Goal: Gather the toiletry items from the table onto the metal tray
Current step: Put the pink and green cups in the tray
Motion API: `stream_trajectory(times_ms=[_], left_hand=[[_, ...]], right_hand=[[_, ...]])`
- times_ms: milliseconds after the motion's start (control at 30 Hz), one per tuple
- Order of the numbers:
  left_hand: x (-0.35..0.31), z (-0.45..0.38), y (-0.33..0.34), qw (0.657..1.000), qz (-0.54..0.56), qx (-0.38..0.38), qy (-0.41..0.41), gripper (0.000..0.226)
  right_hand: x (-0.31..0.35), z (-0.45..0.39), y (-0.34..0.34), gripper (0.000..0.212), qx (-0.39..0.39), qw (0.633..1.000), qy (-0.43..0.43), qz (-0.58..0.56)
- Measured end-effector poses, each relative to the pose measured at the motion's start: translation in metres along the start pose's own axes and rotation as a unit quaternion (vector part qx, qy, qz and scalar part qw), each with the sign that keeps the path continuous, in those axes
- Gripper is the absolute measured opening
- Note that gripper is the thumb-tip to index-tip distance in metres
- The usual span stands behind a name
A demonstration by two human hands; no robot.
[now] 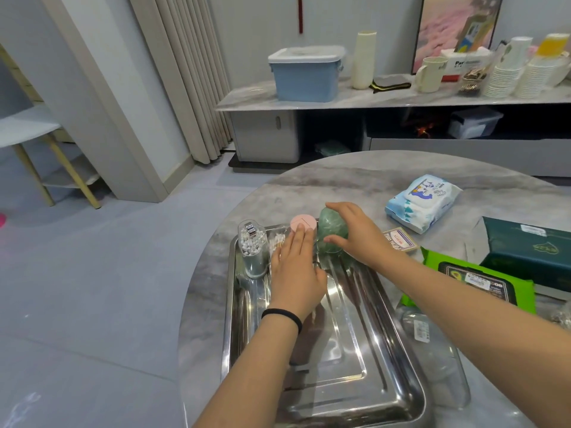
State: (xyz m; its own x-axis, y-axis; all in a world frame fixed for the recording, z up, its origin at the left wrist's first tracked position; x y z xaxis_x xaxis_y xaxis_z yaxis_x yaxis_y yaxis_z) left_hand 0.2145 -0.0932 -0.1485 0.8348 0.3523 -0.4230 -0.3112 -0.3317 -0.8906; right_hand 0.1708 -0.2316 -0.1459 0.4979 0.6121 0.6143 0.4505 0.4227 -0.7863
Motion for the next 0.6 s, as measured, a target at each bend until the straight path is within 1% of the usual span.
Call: stream_trajectory(times_ms=[100, 200, 233, 300, 367, 400, 433, 467, 533, 600], left_hand=[[0.002, -0.001, 0.000, 1.000, 0.000, 0.000, -0.006, 0.070], [0.002, -0.001, 0.002, 1.000, 0.007, 0.001, -0.011, 0.070], [0.002, 0.000, 0.002, 1.000, 0.008, 0.002, -0.012, 0.070], [-0.001, 0.000, 0.001, 1.000, 0.011, 0.002, -0.013, 0.070], [-0.003, 0.000, -0.002, 1.000, 0.012, -0.003, -0.013, 0.070], [-0.004, 0.000, -0.003, 1.000, 0.013, -0.006, -0.012, 0.070], [-0.006, 0.000, -0.004, 1.000, 0.014, -0.007, -0.012, 0.070], [-0.007, 0.000, -0.005, 1.000, 0.013, -0.008, -0.011, 0.069], [-0.010, 0.001, -0.006, 1.000, 0.012, -0.009, -0.008, 0.069], [-0.011, 0.000, -0.006, 1.000, 0.018, -0.009, -0.008, 0.068]], right_hand=[[0.003, -0.001, 0.008, 0.072, 0.013, 1.000, 0.000, 0.018], [-0.002, 0.001, 0.009, 0.081, 0.043, 0.998, 0.005, 0.046], [-0.003, 0.004, 0.006, 0.082, 0.040, 0.998, 0.002, 0.053], [-0.007, 0.010, -0.005, 0.075, 0.004, 0.998, -0.003, 0.058], [-0.013, 0.014, -0.019, 0.065, -0.044, 0.997, 0.011, 0.063], [-0.018, 0.014, -0.024, 0.061, -0.055, 0.995, 0.024, 0.082], [-0.025, 0.013, -0.026, 0.056, -0.050, 0.991, 0.040, 0.119], [-0.033, 0.011, -0.025, 0.053, -0.026, 0.984, 0.059, 0.167], [-0.053, 0.009, -0.017, 0.056, 0.074, 0.962, 0.108, 0.239], [-0.068, 0.007, -0.011, 0.061, 0.158, 0.943, 0.156, 0.247]])
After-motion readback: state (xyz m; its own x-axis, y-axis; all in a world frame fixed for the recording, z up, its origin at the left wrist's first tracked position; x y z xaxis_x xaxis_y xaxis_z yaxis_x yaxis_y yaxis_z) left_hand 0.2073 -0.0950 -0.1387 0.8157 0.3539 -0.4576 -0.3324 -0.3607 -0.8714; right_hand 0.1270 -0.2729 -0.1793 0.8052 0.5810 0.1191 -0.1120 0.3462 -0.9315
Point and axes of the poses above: each hand's wrist, its own z-axis away from the middle knuckle, its own y-axis out of the palm, x = y × z, the point moved 6 cm from there along -z, towards the middle knuckle, and after that the axes turned 10 degrees about y, right-handed, at the moved point
